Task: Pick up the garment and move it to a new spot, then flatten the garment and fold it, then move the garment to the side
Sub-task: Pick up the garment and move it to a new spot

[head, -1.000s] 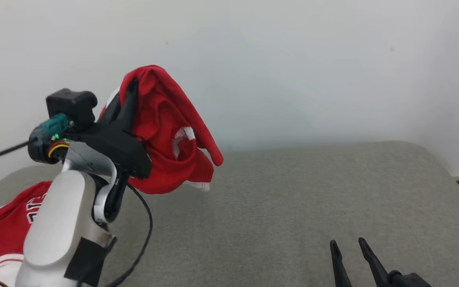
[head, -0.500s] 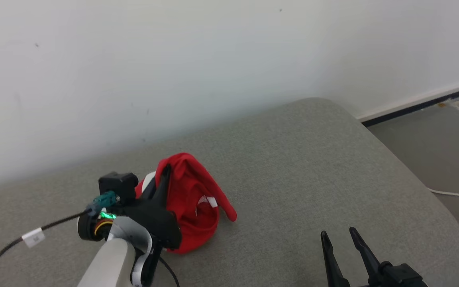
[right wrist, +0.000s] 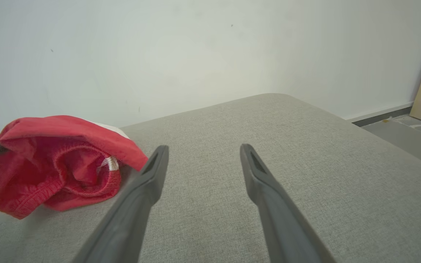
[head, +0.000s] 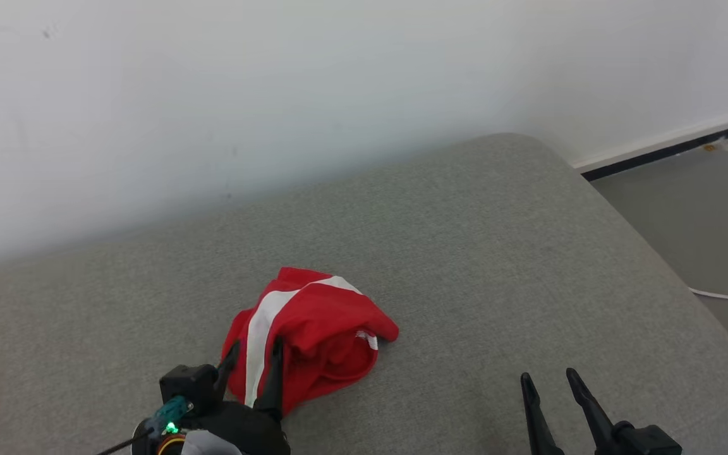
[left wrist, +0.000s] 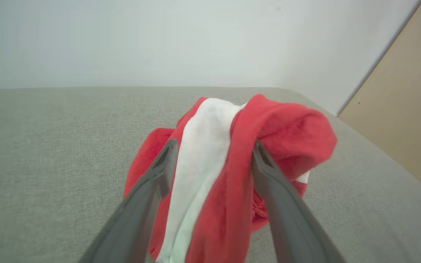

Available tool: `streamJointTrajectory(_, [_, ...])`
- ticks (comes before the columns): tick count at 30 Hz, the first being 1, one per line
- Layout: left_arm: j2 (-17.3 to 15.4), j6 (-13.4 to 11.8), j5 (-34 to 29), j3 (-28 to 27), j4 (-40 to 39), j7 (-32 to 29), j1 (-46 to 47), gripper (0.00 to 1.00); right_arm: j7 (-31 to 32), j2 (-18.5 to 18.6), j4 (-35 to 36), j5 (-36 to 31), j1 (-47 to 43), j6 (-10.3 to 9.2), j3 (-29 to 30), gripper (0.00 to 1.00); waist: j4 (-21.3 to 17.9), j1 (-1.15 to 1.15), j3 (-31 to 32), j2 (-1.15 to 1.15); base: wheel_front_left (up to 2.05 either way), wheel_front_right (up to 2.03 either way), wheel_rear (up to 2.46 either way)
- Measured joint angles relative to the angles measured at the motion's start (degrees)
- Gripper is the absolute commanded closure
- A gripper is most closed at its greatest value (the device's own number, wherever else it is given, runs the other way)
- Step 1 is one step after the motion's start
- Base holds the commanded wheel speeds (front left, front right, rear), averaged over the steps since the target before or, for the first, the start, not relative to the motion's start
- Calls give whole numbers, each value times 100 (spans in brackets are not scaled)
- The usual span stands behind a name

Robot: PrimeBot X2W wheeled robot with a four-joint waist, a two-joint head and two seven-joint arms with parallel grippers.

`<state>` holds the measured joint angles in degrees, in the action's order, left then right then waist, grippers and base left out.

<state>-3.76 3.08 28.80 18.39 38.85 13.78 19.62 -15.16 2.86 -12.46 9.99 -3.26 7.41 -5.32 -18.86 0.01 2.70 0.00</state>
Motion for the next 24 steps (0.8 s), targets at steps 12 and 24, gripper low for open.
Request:
streamJointTrajectory(12, [-65,-155,-711,-1362,-2800,124,-1954,0,1,1,56,64,-269,0,368,0,1026,-1,264,0,0,0,0])
streamJointTrajectory(24, [-96,205,-1615,-2012,-2945,125,-3045,0,0,1,122,-294,-527,0,579,0,1889,-1,552,0,0,0,0])
